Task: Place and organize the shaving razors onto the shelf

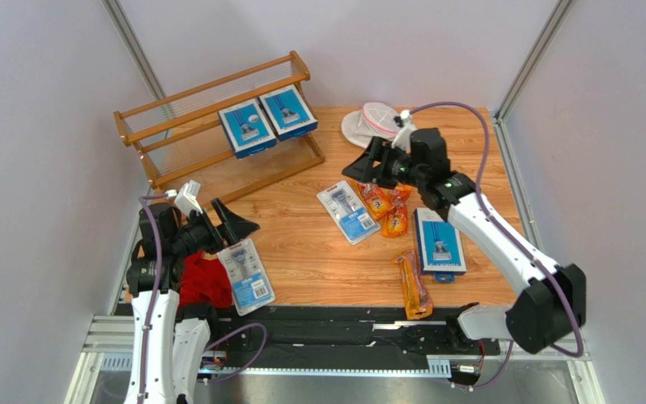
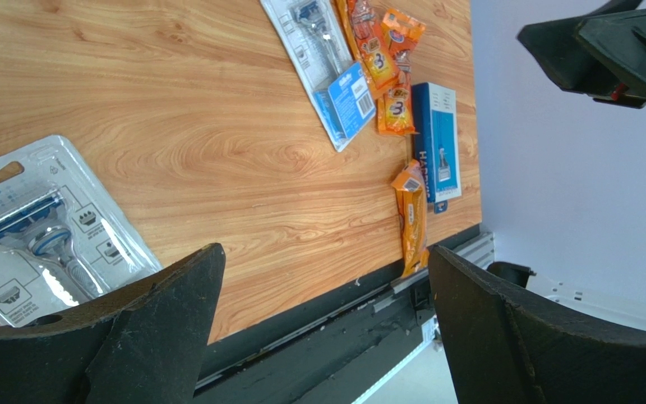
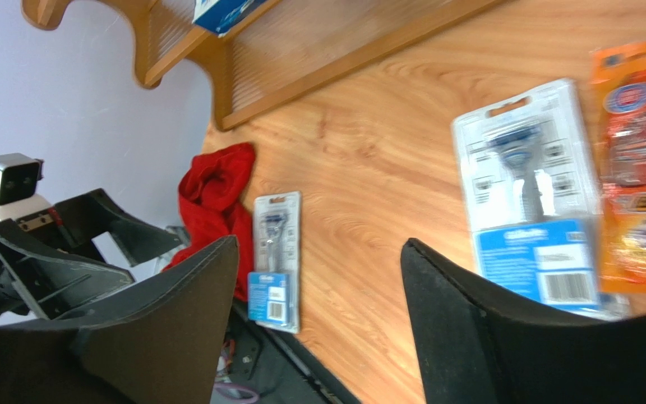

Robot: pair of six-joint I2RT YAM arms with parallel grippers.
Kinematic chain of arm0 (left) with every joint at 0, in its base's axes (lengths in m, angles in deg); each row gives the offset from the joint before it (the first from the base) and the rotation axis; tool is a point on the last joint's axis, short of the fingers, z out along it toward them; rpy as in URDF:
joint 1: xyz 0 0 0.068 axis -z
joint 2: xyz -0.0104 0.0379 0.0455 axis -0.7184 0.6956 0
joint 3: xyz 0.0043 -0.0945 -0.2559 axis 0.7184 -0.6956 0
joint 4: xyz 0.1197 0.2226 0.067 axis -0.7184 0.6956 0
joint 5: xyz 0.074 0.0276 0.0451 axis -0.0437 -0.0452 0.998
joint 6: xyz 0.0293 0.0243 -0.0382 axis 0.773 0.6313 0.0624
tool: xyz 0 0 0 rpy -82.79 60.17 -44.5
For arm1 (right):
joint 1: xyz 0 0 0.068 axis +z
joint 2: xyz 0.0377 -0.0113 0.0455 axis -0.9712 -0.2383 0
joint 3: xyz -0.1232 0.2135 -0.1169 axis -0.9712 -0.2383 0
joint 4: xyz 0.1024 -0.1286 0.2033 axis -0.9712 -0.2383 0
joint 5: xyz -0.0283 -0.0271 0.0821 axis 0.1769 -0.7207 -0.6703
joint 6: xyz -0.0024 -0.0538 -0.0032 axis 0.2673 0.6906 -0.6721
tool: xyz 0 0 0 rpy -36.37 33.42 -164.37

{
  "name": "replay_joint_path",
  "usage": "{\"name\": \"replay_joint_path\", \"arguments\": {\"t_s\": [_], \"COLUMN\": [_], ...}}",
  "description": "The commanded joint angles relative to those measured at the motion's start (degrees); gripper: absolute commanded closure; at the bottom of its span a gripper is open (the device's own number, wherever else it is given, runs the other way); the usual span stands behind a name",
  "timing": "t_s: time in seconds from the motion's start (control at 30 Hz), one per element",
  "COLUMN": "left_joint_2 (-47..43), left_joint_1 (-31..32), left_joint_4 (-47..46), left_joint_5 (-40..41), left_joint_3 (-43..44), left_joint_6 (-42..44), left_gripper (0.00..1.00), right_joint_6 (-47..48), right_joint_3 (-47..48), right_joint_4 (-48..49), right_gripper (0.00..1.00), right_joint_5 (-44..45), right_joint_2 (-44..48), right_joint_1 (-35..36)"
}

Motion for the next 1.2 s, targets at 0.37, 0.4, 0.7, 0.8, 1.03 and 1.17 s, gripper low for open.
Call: {"name": "replay_joint_path", "arguments": {"t_s": [0.37,0.4,0.7,0.8,1.03,1.17], "left_joint_2": [14.4,16.3,29.1,34.9,50.1,59.8], "left_joint_1": [26.9,29.1,39.8,43.1,50.1,53.4], "left_joint_4": [-10.6,-10.6,-11.8,-13.6,-16.8,-16.9], "left_joint_5": [14.5,15.3,19.5,20.4,20.1,18.9], "left_joint_3": [10.5,11.3,20.2,22.9,33.0,39.5], "left_joint_6": [-6.7,-6.8,-6.7,-7.3,-8.8,-9.5], "left_gripper": [0.02,0.02,0.02,0.02,0.03,0.03], "right_joint_6": [6.4,6.4,9.5,10.9,14.3,14.4], "right_joint_3": [-5.8,-5.9,-6.9,-7.7,-10.6,-14.2], "right_joint_4": [-11.5,-11.8,-18.9,-21.7,-27.4,-27.5], "right_gripper": [0.00,0.00,0.00,0.00,0.00,0.00], "right_joint_5": [-2.2,-2.3,-4.1,-4.3,-1.4,2.5], "right_joint_2": [15.8,16.0,15.9,14.3,10.4,9.8], "right_joint_1": [-17.6,-18.2,-32.8,-38.0,-46.7,-48.2]}}
